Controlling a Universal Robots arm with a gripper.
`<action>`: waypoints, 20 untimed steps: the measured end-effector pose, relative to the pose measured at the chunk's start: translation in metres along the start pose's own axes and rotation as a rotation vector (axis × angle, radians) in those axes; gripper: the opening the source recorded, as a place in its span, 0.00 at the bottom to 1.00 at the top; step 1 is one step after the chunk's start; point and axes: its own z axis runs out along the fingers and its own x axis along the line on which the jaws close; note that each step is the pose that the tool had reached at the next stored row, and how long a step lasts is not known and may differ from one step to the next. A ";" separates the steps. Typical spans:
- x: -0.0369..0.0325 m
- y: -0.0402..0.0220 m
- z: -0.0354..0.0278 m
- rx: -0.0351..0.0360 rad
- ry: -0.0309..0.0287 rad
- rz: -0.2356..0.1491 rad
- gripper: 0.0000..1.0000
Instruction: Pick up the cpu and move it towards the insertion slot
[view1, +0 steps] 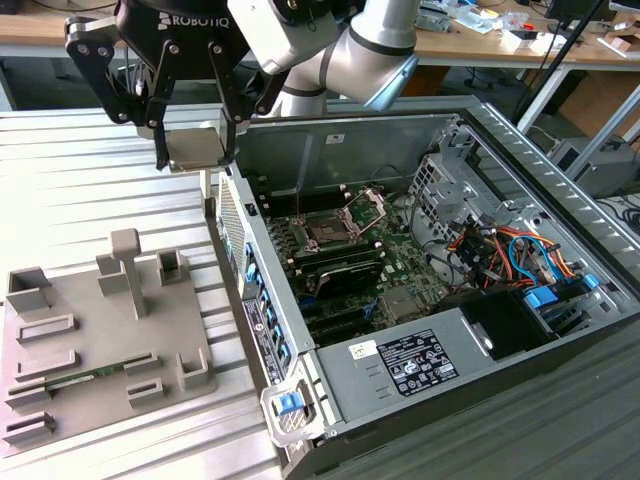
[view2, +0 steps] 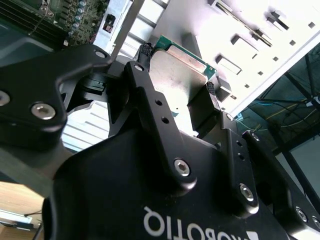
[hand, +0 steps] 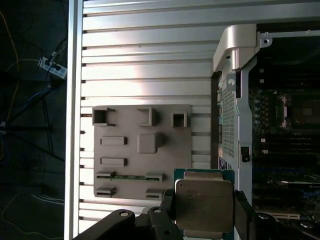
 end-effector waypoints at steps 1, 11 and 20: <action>-0.0004 0.0000 0.0000 0.0000 0.0000 0.000 0.55; -0.0051 -0.0001 0.0001 0.0000 -0.0001 0.000 0.55; -0.0087 -0.0002 0.0002 0.0000 0.0000 0.000 0.55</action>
